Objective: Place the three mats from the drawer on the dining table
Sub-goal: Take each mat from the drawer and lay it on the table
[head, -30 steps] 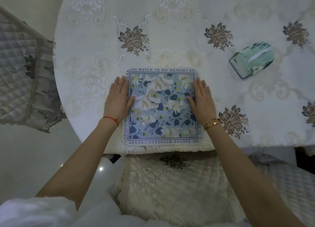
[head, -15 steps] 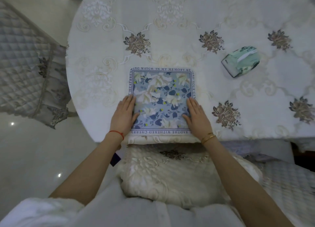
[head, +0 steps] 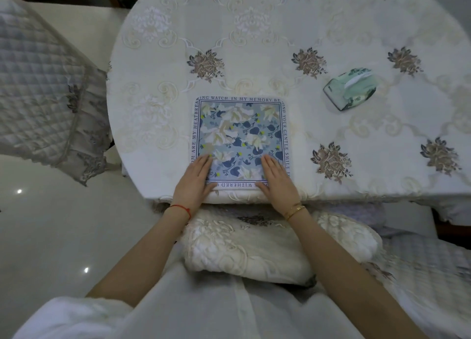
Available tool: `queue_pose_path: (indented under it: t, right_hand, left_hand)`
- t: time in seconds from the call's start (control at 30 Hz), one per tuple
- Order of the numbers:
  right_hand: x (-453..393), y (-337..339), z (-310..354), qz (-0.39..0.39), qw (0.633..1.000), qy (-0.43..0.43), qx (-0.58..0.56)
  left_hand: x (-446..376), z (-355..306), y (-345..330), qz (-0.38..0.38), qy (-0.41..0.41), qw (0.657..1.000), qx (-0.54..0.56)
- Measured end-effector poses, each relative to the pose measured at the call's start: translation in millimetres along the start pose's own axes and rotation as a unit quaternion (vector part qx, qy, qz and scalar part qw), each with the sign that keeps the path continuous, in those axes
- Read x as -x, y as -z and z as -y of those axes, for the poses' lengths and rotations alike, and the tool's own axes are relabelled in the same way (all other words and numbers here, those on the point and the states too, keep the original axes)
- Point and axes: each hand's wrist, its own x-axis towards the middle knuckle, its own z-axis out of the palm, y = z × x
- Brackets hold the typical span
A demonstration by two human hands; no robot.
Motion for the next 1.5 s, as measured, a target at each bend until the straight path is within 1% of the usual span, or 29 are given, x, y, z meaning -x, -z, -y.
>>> queue_pose_path:
  t: [0.1,0.2,0.3,0.43,0.6,0.73,0.83,0.97,1.07,1.2,1.33,1.5]
  right_hand:
    - [15,7,-19,-0.001,1.000,-0.022,0.013]
    - [27,15,-32,-0.002,0.998,-0.055,0.011]
    - [37,32,-38,-0.016,0.996,-0.085,-0.007]
    - [53,60,-30,-0.088,0.990,-0.095,-0.057]
    - [93,79,-11,-0.193,0.976,-0.077,-0.072]
    - [132,83,-1,-0.246,0.961,-0.105,-0.069]
    - [163,83,6,-0.276,0.946,-0.152,-0.080]
    - [201,70,22,-0.316,0.921,-0.218,-0.064]
    - [234,55,52,-0.358,0.884,-0.295,-0.063]
    - [276,17,123,-0.417,0.808,-0.410,-0.069]
    - [319,-29,206,-0.440,0.729,-0.519,-0.072]
    - [365,-72,306,-0.464,0.623,-0.626,-0.067]
  left_hand:
    - [9,13,6,0.002,0.006,1.000,-0.008]
    - [17,15,13,0.003,0.032,0.999,-0.002]
    - [26,11,28,-0.021,0.035,0.999,0.003]
    - [32,-6,55,-0.076,-0.022,0.997,-0.004]
    - [38,-33,76,-0.113,-0.073,0.991,0.001]
    - [42,-49,82,-0.108,-0.108,0.988,0.014]
    - [42,-63,85,-0.100,-0.143,0.984,0.029]
    - [38,-76,89,-0.061,-0.212,0.975,0.038]
    - [34,-79,94,-0.013,-0.263,0.964,0.037]
    - [35,-85,107,0.041,-0.369,0.928,0.015]
    - [55,-101,110,0.101,-0.480,0.871,0.023]
    - [103,-121,98,0.166,-0.598,0.783,0.024]
